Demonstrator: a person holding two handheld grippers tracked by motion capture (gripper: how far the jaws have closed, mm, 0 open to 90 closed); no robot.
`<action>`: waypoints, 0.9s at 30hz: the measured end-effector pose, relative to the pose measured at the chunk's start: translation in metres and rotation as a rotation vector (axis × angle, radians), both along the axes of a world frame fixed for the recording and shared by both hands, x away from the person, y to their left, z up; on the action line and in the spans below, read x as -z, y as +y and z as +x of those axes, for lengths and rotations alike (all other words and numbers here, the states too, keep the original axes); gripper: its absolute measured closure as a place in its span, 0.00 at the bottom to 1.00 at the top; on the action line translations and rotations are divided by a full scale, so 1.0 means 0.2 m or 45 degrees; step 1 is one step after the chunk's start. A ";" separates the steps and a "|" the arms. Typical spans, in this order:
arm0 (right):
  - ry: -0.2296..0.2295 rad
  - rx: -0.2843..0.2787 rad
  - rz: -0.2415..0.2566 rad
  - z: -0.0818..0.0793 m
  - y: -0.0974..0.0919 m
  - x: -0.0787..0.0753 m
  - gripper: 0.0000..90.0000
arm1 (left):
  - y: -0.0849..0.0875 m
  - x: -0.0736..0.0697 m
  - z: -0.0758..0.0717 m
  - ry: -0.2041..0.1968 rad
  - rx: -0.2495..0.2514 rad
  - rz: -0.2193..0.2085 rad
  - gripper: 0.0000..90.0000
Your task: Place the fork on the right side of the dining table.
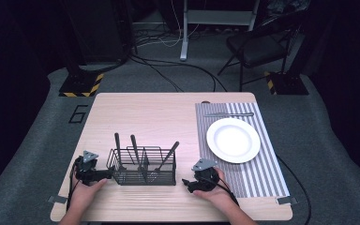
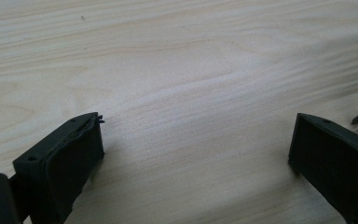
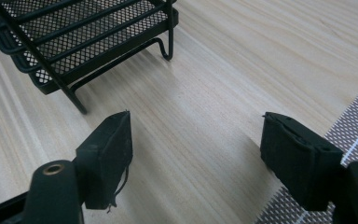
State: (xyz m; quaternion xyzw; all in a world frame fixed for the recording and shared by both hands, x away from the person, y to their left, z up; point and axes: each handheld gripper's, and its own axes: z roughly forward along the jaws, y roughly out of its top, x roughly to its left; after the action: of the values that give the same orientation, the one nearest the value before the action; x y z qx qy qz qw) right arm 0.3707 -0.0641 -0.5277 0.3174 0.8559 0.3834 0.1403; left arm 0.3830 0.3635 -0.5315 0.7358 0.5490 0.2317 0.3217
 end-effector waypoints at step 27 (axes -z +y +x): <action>-0.037 0.057 0.039 -0.02 -0.01 -0.05 0.52 | 0.00 0.00 0.00 -0.003 -0.004 -0.005 0.03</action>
State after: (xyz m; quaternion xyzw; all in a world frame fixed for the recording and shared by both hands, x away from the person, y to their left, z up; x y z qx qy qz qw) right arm 0.3667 -0.0655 -0.5182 0.3332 0.8404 0.3979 0.1562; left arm 0.3833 0.3632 -0.5318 0.7339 0.5503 0.2321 0.3235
